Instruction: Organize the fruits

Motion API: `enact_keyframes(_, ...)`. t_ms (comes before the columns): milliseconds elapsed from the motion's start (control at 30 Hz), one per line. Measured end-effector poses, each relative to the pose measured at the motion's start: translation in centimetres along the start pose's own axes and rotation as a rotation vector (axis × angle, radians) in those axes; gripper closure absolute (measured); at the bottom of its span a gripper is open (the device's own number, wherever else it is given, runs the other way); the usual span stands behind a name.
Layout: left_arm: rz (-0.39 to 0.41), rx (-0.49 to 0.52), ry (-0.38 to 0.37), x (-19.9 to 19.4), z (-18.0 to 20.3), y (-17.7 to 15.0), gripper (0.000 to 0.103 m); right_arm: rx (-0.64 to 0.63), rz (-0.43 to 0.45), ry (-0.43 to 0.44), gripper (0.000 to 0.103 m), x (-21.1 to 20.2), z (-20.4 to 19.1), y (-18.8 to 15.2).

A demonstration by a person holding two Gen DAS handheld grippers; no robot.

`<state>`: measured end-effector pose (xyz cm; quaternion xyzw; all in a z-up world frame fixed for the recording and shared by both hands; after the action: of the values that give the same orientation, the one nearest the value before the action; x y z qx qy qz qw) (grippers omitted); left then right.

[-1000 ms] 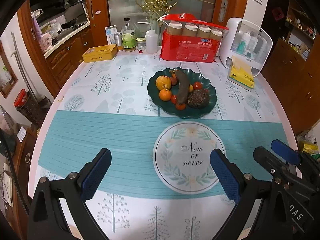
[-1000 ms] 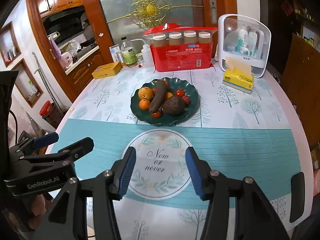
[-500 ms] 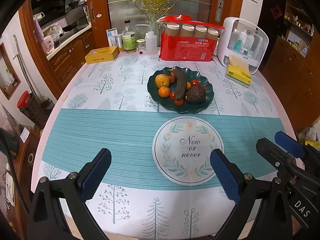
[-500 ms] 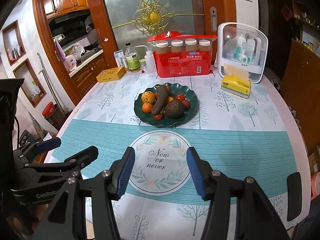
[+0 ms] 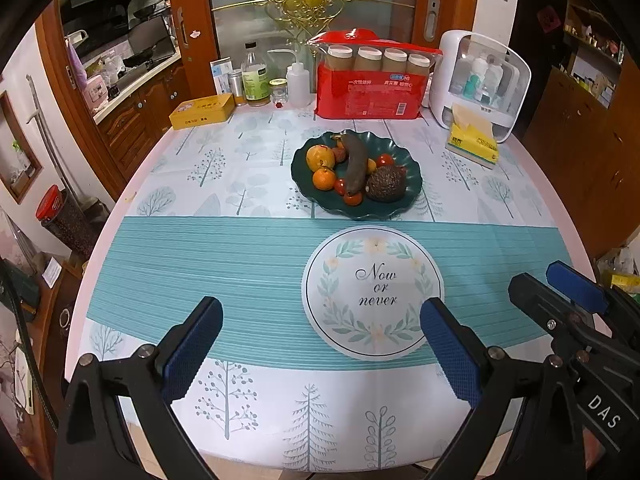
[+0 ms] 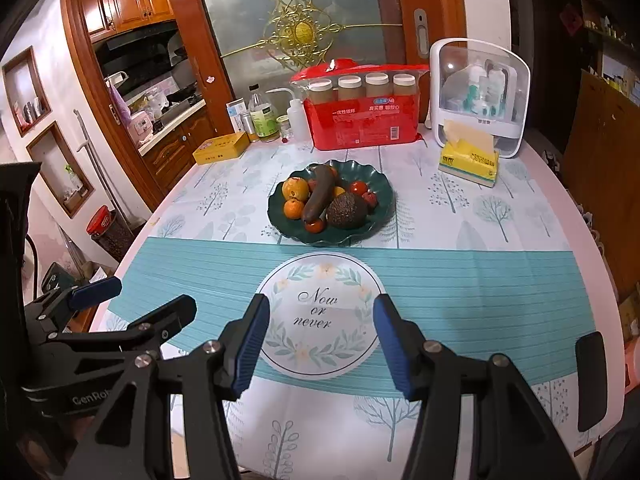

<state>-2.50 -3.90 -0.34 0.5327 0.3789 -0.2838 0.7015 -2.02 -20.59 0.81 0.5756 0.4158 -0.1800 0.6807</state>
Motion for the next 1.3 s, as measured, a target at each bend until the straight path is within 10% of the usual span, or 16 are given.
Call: enact_keyframes(1300, -0.016, 0.021, 0.002, -0.2, 1.1, -1.8, 0.004, 0.041, -0.022, 0.000, 0.048, -0.8, 1.0, -2.0)
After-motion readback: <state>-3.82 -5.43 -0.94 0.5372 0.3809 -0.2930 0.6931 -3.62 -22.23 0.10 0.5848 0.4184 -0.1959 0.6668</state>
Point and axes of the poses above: each gripper's, at about its wrist camera, not at the fingertips, and x roughly the way its jaws point, z to its right, y to its top, the point moved 1 cm from there along x, roughly the way its jaws point, and after that the axes turned 12 degrees about -x, right-handed, at the moved point
